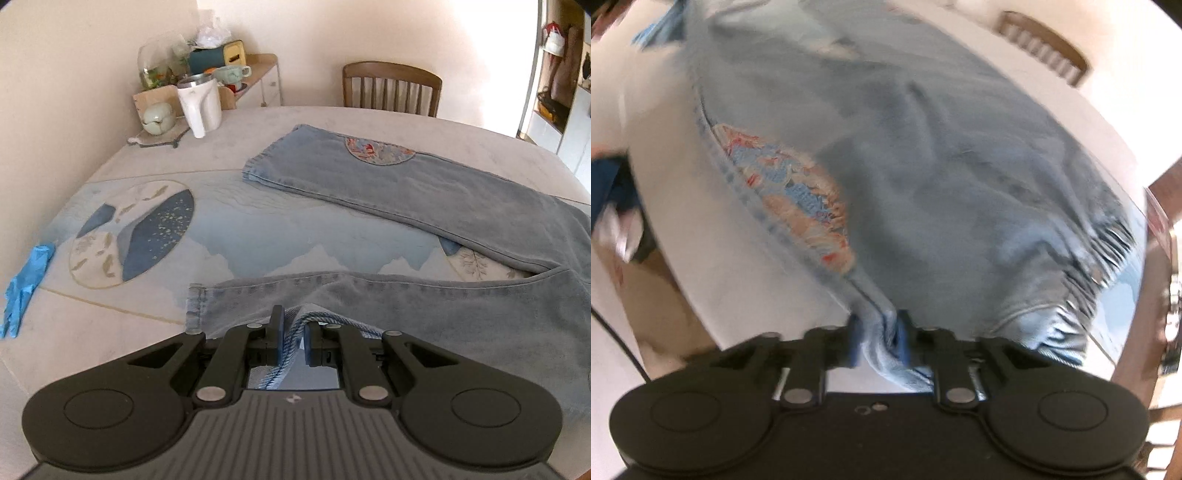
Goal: Fold clothes
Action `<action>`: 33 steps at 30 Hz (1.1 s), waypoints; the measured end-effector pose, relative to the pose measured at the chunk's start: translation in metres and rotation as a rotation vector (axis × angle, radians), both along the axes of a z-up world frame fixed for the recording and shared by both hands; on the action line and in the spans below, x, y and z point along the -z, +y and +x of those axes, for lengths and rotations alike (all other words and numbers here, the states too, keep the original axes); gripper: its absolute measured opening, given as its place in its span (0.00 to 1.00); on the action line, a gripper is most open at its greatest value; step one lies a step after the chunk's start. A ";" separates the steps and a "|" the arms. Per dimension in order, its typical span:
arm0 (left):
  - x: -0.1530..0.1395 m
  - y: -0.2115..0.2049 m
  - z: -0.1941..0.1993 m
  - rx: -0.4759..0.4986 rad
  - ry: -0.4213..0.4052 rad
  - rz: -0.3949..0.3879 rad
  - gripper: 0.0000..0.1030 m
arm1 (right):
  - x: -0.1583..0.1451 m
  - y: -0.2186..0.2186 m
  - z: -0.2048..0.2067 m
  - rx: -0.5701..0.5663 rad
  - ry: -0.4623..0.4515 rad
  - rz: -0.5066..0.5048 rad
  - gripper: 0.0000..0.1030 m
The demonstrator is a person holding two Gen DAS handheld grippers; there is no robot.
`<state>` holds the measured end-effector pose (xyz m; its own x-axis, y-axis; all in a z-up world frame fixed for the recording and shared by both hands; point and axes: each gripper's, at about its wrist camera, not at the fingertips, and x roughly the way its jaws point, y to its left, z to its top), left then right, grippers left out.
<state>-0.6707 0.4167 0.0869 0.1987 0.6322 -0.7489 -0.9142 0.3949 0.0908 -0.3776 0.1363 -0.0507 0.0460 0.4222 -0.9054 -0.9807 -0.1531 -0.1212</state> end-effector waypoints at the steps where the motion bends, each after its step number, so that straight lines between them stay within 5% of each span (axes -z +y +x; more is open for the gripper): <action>1: -0.001 -0.005 -0.004 -0.015 0.003 0.008 0.09 | -0.004 -0.003 0.004 0.039 0.022 0.022 1.00; 15: -0.015 -0.084 -0.044 -0.113 0.002 0.005 0.09 | -0.047 -0.063 0.007 0.105 0.133 0.055 1.00; 25: -0.058 0.013 0.032 -0.002 -0.048 0.208 0.09 | -0.098 0.012 0.060 0.293 0.145 0.256 1.00; 33: -0.043 0.134 0.131 0.154 -0.021 0.205 0.09 | -0.103 0.090 0.098 0.442 0.098 0.177 1.00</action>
<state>-0.5395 0.5508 0.1304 0.3183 0.7318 -0.6026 -0.8472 0.5048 0.1655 -0.2795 0.2262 0.0524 0.1738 0.5292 -0.8305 -0.9553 0.2953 -0.0117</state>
